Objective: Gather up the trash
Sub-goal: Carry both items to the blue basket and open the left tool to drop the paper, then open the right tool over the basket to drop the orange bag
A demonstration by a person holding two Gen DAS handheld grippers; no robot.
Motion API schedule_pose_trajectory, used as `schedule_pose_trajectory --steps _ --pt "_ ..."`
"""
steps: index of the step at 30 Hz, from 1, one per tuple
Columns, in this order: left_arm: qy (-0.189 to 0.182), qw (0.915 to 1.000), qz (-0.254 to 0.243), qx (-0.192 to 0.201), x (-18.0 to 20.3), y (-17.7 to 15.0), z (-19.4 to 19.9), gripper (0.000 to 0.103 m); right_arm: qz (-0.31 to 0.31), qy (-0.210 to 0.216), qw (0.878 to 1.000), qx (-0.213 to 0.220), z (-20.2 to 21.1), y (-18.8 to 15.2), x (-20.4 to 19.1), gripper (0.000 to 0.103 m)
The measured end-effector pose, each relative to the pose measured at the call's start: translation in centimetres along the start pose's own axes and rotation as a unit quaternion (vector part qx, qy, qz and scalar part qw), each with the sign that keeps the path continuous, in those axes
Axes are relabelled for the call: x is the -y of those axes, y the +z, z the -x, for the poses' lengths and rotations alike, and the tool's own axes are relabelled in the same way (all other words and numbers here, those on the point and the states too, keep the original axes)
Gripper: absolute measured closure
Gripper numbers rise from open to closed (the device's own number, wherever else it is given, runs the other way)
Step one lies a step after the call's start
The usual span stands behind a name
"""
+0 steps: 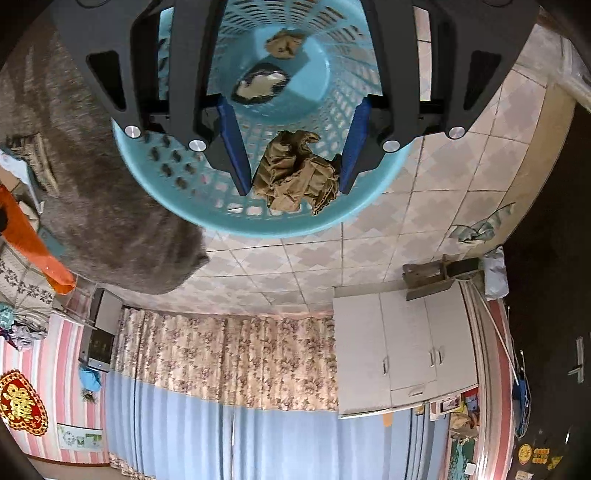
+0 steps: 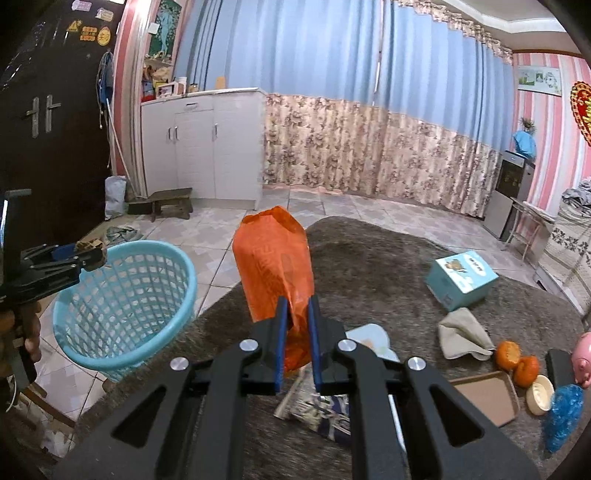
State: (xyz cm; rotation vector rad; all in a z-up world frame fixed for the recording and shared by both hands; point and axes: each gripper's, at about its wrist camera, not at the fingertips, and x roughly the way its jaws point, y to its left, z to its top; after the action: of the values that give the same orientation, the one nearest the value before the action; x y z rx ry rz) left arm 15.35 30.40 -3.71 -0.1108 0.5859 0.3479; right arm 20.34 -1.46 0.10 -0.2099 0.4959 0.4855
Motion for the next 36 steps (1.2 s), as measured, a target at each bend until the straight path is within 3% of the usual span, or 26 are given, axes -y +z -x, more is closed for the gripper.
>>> schedule_pose_trajectory --steps 4,7,14,19,26,31,32,35,36 --pt "0.005 1.0 0.004 -0.002 -1.2 -0.3 -0.6 0.052 0.006 0.01 1.0 -0.005 -1.2 0.3 -1.4 0.091" --pt "0.009 1.0 0.002 0.001 -1.5 -0.4 -0.6 0.036 0.004 0.022 1.0 -0.006 -1.8 0.6 -2.5 0.091" --pt "0.03 0.9993 0.017 0.011 -2.8 -0.6 0.5 0.015 0.016 0.052 0.998 -0.008 -3.0 1.3 -5.5 0.091" --pt "0.038 0.9982 0.043 0.017 -4.5 -0.8 1.6 0.011 0.035 0.075 0.996 -0.027 -4.9 1.0 -8.2 0.091" --pt "0.06 0.9971 0.04 0.024 -5.2 -0.7 2.1 0.01 0.041 0.111 0.992 -0.04 -7.4 1.1 -11.5 0.091" --pt "0.064 0.9969 0.038 0.025 -5.5 -0.7 2.2 0.01 0.041 0.11 0.992 -0.04 -8.8 0.9 -13.0 0.09" --pt "0.065 0.9969 0.036 0.024 -5.4 -0.8 2.3 0.01 0.038 0.109 0.993 -0.038 -9.0 0.8 -13.2 0.086" --pt "0.067 0.9968 0.035 0.024 -5.4 -0.8 2.4 0.01 0.031 0.106 0.993 -0.033 -9.1 0.5 -13.1 0.049" --pt "0.067 0.9968 0.036 0.024 -5.4 -0.8 2.4 0.01 0.028 0.104 0.994 -0.027 -9.0 0.4 -12.9 0.046"
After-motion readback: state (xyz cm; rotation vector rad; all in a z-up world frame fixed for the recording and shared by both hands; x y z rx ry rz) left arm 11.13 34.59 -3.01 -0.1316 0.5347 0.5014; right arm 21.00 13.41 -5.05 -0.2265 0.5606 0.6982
